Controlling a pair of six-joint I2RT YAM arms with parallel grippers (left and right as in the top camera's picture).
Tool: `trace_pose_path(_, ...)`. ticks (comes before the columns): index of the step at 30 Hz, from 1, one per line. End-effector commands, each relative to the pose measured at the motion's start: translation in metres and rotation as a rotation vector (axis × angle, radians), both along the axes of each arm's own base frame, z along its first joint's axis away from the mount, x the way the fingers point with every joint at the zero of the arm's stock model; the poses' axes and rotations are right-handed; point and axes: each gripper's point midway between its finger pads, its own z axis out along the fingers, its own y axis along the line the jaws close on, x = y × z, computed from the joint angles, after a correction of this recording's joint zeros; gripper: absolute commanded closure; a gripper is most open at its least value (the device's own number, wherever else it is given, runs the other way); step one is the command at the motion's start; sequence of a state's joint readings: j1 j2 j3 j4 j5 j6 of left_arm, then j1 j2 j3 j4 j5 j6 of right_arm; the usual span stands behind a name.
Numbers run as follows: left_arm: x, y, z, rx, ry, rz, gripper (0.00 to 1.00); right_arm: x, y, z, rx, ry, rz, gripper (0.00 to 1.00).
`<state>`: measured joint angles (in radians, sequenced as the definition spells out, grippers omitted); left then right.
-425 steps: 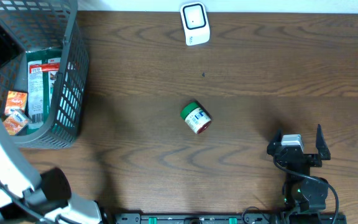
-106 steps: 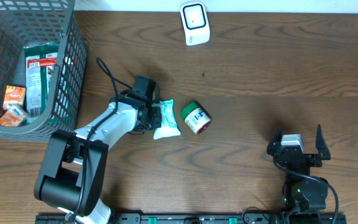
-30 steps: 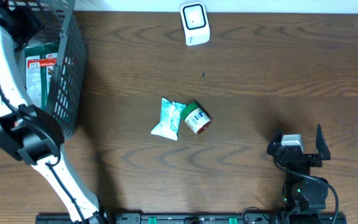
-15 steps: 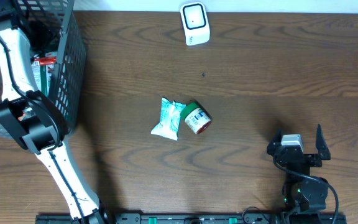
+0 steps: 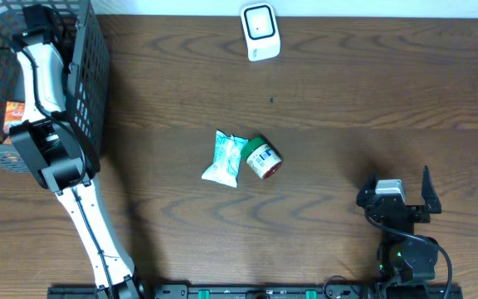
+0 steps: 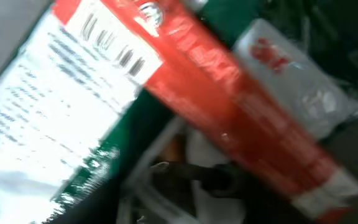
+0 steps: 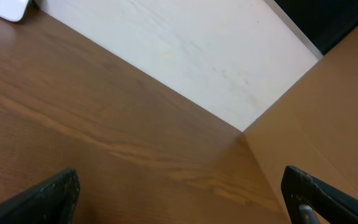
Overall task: Scan the item barcode
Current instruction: 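Release the pouch and move the left gripper back into the basket, then grasp the red-and-white snack packet in the basket with the left gripper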
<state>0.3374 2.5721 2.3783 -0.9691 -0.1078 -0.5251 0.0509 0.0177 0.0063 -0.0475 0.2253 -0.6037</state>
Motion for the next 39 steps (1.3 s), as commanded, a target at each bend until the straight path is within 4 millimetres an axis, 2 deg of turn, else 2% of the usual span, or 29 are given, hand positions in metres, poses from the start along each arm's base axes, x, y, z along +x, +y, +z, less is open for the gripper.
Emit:
trace_pose_path(1, -0.011, 0.001, -0.021, -0.018, 0.060, -0.008, 0.76, 0.000, 0.000, 0.000, -0.007, 0.002, -0.002, 0.01)
trace_pose_path(2, -0.012, 0.001, -0.016, -0.014, 0.062, -0.019, 0.92, 0.000, 0.000, 0.000, -0.007, 0.002, -0.002, 0.01)
trace_pose_path(6, -0.022, 0.005, 0.005, -0.013, 0.065, -0.014, 0.93, 0.000, 0.000, 0.000, -0.007, 0.002, -0.002, 0.01)
trace_pose_path(9, -0.035, 0.010, 0.029, -0.016, 0.070, 0.002, 0.93, 0.000, 0.000, 0.000, -0.007, 0.002, -0.002, 0.01)
trace_pose_path(10, -0.051, 0.012, 0.050, -0.022, 0.084, 0.017, 0.93, 0.000, 0.000, 0.000, -0.007, 0.002, -0.002, 0.01)
trace_pose_path(11, -0.059, 0.013, 0.060, -0.025, 0.092, 0.025, 0.93, 0.000, 0.000, 0.000, -0.007, 0.002, -0.002, 0.01)
trace_pose_path(19, -0.101, 0.007, 0.097, -0.034, 0.187, -0.059, 0.93, 0.000, 0.000, 0.000, -0.007, 0.002, -0.002, 0.01)
trace_pose_path(23, -0.133, -0.006, 0.128, -0.056, 0.236, -0.068, 0.93, 0.000, 0.000, 0.000, -0.007, 0.002, -0.002, 0.01)
trace_pose_path(29, -0.169, -0.015, 0.157, -0.085, 0.275, -0.017, 0.92, 0.000, 0.000, 0.000, -0.007, 0.002, -0.002, 0.01)
trace_pose_path(33, -0.192, -0.014, 0.171, -0.092, 0.307, 0.007, 0.92, 0.000, 0.000, 0.000, -0.007, 0.002, -0.002, 0.01)
trace_pose_path(39, -0.215, -0.007, 0.190, -0.082, 0.278, 0.035, 0.93, 0.000, 0.000, 0.000, -0.007, 0.002, -0.002, 0.01)
